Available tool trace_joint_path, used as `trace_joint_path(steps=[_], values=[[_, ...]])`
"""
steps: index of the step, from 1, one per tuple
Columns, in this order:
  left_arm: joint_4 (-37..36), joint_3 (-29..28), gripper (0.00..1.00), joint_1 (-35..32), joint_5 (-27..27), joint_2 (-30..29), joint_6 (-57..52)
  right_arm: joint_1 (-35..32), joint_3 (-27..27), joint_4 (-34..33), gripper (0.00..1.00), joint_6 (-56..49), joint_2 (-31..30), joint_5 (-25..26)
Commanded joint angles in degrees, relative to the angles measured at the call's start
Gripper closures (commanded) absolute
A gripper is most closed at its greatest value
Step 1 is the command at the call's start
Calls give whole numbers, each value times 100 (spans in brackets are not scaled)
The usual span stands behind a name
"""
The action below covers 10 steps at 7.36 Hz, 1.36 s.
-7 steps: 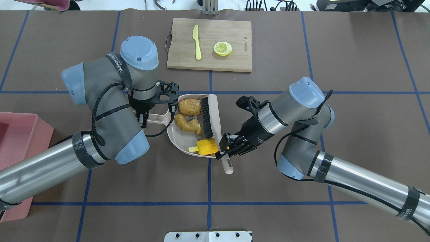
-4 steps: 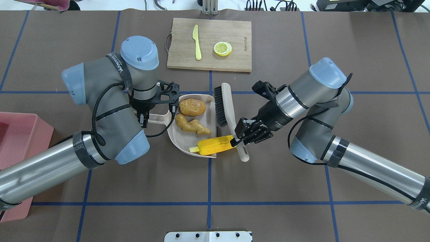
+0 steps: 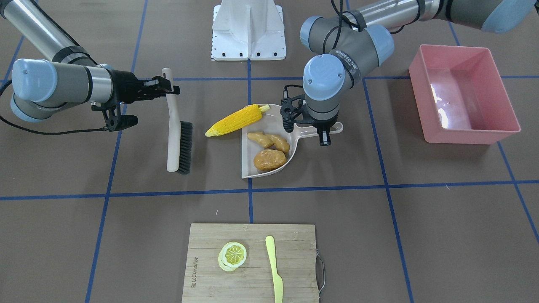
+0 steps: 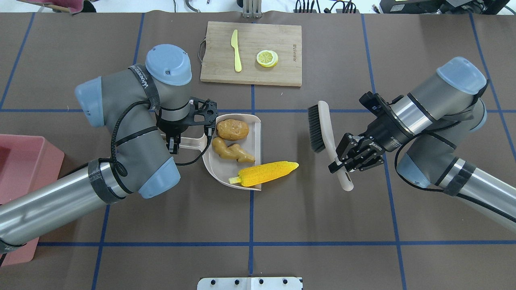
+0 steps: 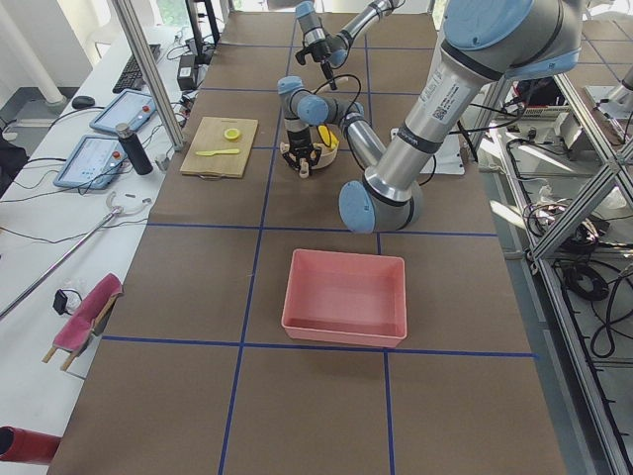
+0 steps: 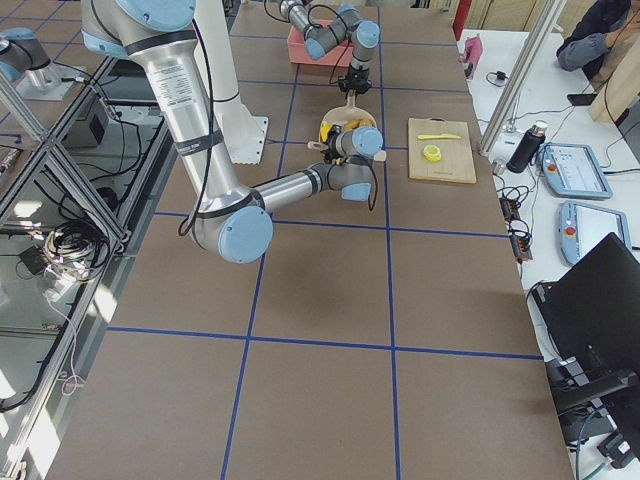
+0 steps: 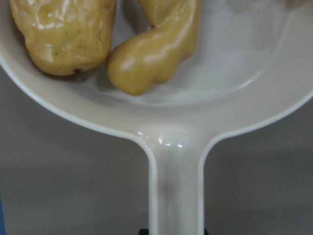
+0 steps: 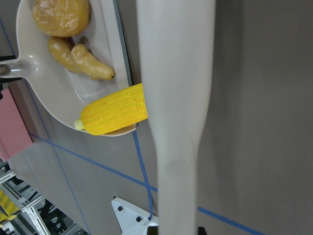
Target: Sweep and dump trash into bin
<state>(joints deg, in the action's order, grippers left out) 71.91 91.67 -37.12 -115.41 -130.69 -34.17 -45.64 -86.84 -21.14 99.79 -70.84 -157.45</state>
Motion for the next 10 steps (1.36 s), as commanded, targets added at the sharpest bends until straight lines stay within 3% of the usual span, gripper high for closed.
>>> trace_joint_path(steps=[1, 4, 7, 8, 9, 10], values=[[42, 0, 100, 21, 1, 0, -2, 290, -498, 4, 100, 1626, -115, 588], [51, 0, 100, 38, 1, 0, -2, 1327, -956, -101, 100, 2613, -132, 2074], [130, 0, 100, 65, 1, 9, 85, 1776, -1482, -110, 100, 2897, -692, 2560], [260, 0, 100, 91, 1, 17, 339, 1917, -1815, -336, 100, 2897, -886, 2570], [288, 0, 100, 117, 1, 17, 358, 2127, -2184, -974, 100, 2897, -862, 2588], [288, 9, 100, 109, 1, 35, 341, 2556, -2579, -1685, 100, 2897, -801, 3014]])
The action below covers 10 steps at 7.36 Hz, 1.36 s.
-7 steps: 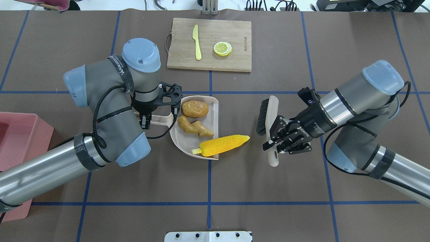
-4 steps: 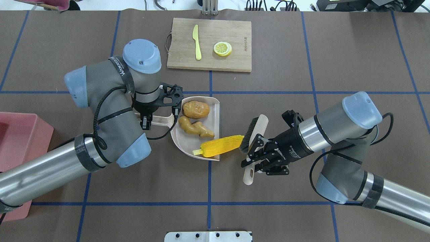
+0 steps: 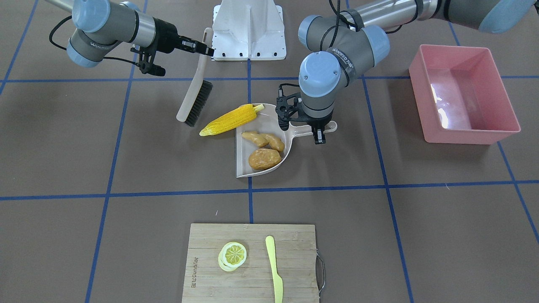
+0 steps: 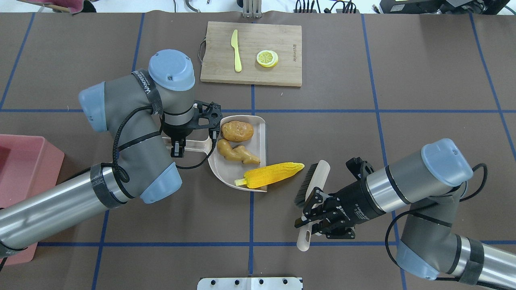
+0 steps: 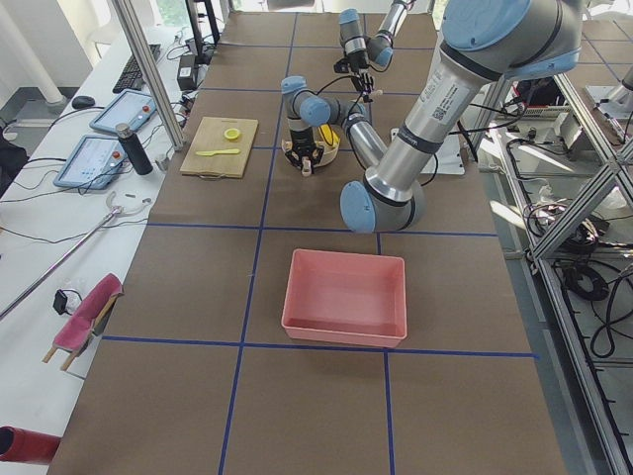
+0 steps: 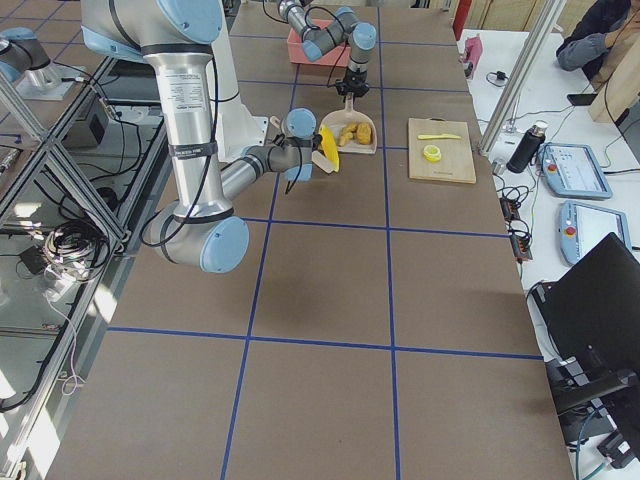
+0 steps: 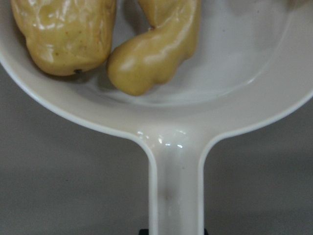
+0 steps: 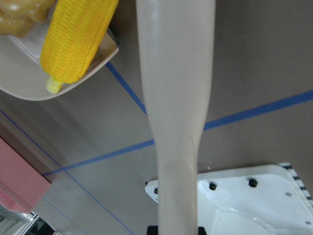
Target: Sweep and dump trash into bin
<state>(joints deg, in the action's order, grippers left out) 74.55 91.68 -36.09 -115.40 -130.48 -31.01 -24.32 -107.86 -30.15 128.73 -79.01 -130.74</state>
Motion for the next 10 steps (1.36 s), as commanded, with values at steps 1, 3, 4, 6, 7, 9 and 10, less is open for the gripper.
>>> trace_joint_path(steps=[1, 3, 4, 6, 7, 9, 10], values=[[25, 16, 100, 15, 0, 31, 25, 785, -534, -1086, 100, -76, 113, 661], [25, 16, 100, 15, 9, 49, 17, 588, -377, -1115, 100, -487, 184, 594], [25, 16, 100, 6, 9, 49, 17, 543, -142, -1115, 100, -655, 393, 603], [25, 7, 100, 6, 9, 58, 17, 123, 526, -1107, 100, -848, 1017, 262], [25, 7, 100, 6, 9, 58, 8, -1, 642, -1081, 100, -1137, 1054, 173], [34, 7, 100, 6, 9, 58, 8, 7, 1028, -1080, 100, -1254, 1500, 172], [34, 16, 100, 6, 9, 58, 8, 24, 1152, -1098, 100, -1333, 1712, 163]])
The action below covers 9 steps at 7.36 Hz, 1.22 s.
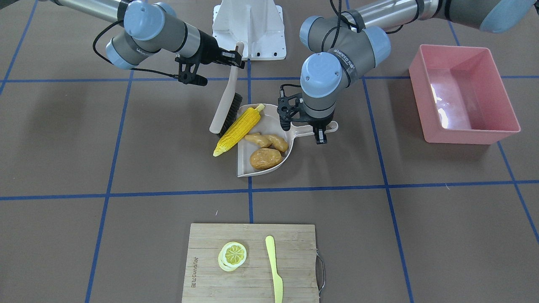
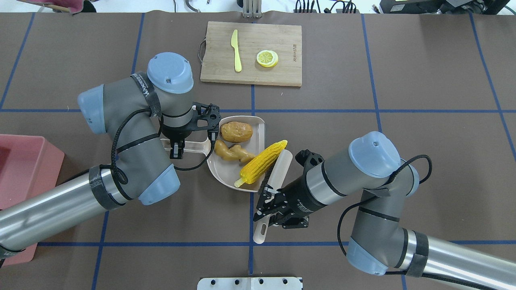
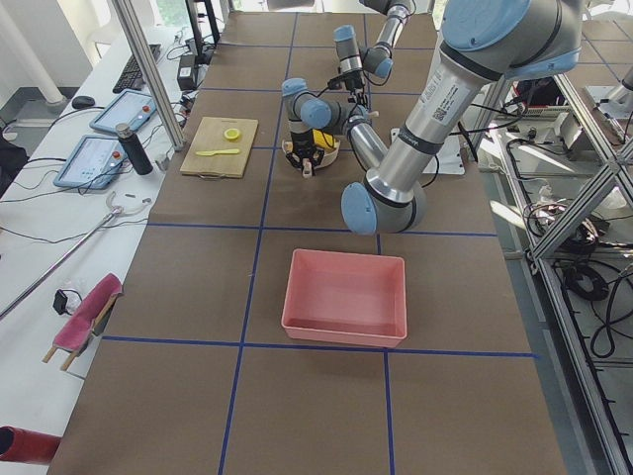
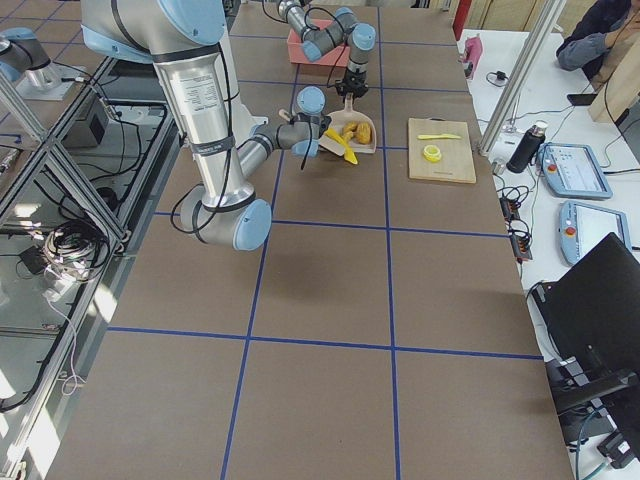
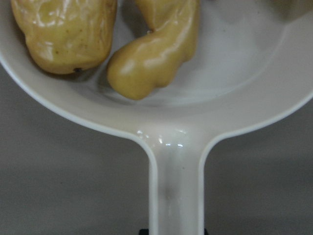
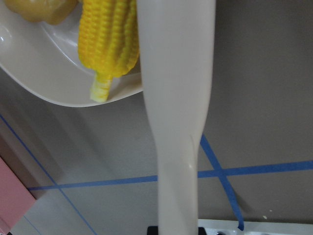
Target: Sweep and dump trash into bin
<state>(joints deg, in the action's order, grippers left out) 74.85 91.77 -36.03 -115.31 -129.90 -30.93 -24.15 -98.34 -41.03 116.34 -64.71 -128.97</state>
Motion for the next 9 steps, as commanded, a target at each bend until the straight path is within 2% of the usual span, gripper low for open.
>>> trace_joint_path(steps=[1, 6, 9], values=[[82, 7, 100, -9, 0, 9, 17, 50, 296, -10, 100, -311, 371, -5], [486, 16, 100, -35, 0, 79, 209, 182, 473, -28, 100, -612, 583, -75], [1021, 16, 100, -53, 9, 175, 516, -97, 368, -19, 100, -603, 355, -521]])
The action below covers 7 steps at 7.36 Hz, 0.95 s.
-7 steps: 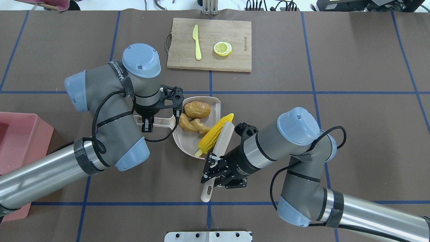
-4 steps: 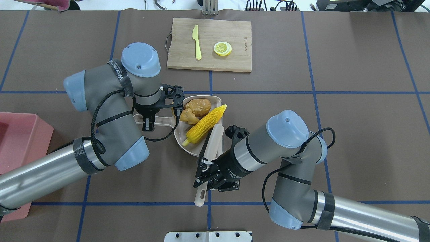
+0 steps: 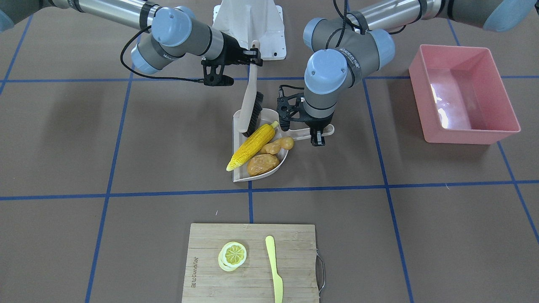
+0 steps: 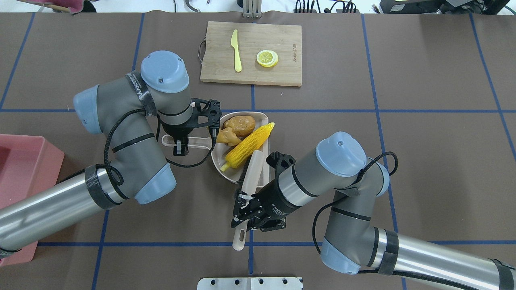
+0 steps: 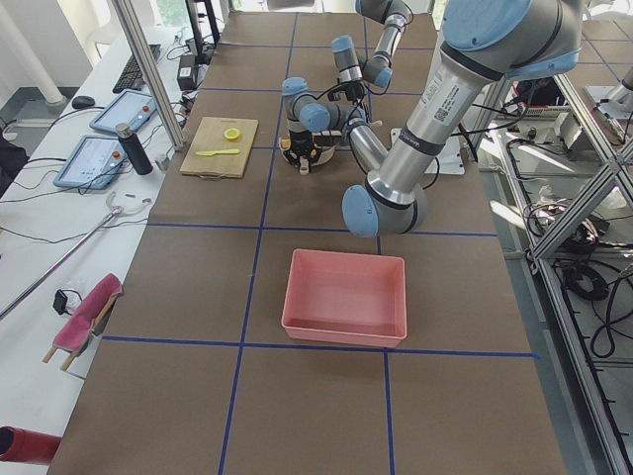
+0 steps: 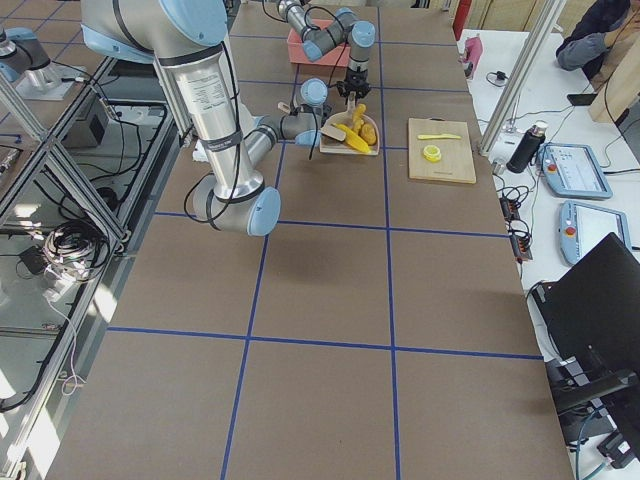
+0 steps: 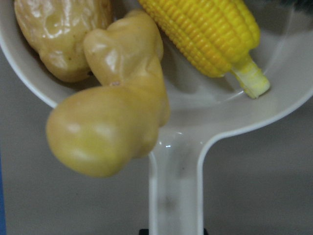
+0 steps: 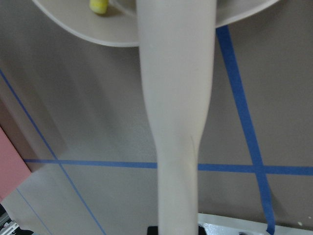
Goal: Sweep and dump trash into bin
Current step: 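Lift the loaded dustpan toward the pink bin while the right withdraws the brush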
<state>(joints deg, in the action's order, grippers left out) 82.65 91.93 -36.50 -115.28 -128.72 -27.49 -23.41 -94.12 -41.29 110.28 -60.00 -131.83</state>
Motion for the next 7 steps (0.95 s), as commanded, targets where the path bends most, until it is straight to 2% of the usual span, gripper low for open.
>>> trace_joint_path(steps=[1, 3, 4, 6, 7], values=[[382, -8, 100, 2, 5, 109, 269, -433, -88, 7, 100, 28, -212, -516], [611, 9, 100, -7, 5, 119, 401, -751, -325, 7, 100, 55, -581, -764], [752, 53, 100, -15, 5, 153, 480, -1057, -396, 7, 100, 55, -713, -1043], [1181, 306, 100, -24, 14, 355, 927, -2005, -431, 7, 100, -24, -732, -1799], [1323, 482, 100, -24, 14, 486, 1173, -2314, -423, 7, 100, -198, -732, -1837]])
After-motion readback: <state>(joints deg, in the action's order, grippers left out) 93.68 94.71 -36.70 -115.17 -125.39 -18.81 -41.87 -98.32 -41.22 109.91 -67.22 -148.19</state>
